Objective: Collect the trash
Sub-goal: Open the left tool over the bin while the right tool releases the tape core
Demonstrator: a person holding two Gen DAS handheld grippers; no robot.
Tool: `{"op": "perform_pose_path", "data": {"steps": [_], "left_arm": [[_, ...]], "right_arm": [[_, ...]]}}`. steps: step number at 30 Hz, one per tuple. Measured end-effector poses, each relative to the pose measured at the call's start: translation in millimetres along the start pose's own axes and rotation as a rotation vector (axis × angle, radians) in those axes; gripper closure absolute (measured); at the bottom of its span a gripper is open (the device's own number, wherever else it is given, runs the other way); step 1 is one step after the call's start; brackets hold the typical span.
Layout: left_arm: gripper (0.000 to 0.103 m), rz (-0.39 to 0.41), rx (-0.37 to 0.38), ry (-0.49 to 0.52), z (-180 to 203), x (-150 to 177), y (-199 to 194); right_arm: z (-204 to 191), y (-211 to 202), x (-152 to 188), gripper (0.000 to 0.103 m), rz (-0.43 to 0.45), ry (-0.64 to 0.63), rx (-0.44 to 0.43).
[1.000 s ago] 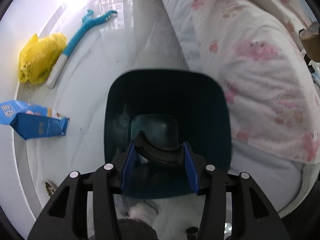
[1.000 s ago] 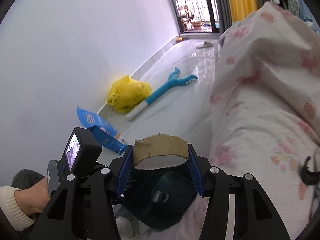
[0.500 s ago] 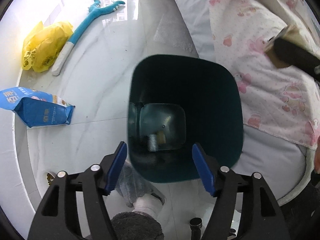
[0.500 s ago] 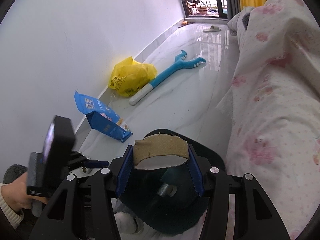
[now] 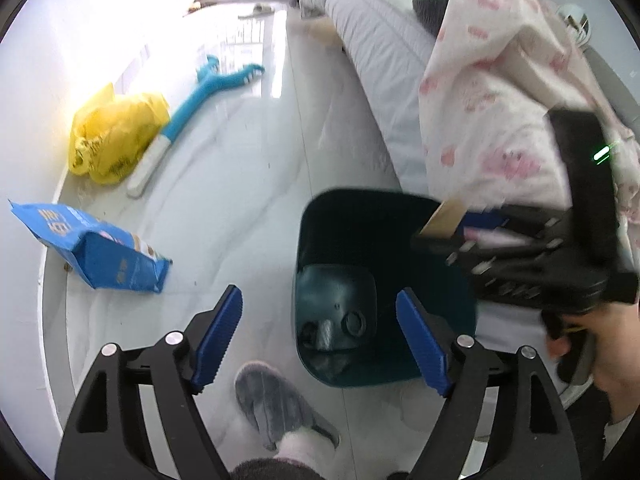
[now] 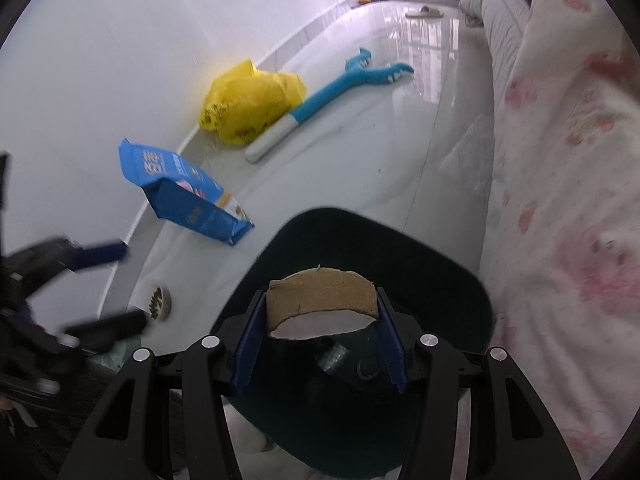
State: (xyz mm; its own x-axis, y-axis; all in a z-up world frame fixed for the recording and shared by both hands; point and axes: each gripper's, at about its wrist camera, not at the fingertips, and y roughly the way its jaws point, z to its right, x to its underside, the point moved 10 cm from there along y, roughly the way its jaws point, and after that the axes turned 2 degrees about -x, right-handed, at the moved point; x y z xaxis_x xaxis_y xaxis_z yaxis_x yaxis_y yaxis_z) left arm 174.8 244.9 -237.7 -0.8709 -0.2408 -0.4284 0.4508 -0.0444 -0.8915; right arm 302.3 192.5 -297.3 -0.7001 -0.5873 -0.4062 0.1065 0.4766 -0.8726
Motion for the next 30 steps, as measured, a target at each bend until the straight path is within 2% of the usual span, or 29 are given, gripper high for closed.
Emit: {"op": "perform_pose_path", "data": {"steps": [12, 21, 25, 30], "left_arm": [[0.020, 0.267, 0.005, 0.020, 2.1, -37.1, -60.3], [0.020, 0.435, 0.008, 0.020, 11.5, -59.2, -103.5], [0.019, 0.502, 0.014, 0.036, 23.5, -68.8, -122.6], [0.019, 0.573, 0.018, 0.073, 42.6, -76.8, -142.6]], "right_arm": [[5.4, 43.3, 27.7, 0.049, -0.132, 0.005, 0.044], [12.7, 49.3, 46.8, 0.048, -0.194, 0.002, 0.086], [14.2, 40.8, 51.4, 0.036, -0.195, 0.009, 0.093], [9.1, 20.5, 48.3, 0.033, -0.152, 0.000, 0.090]]}}
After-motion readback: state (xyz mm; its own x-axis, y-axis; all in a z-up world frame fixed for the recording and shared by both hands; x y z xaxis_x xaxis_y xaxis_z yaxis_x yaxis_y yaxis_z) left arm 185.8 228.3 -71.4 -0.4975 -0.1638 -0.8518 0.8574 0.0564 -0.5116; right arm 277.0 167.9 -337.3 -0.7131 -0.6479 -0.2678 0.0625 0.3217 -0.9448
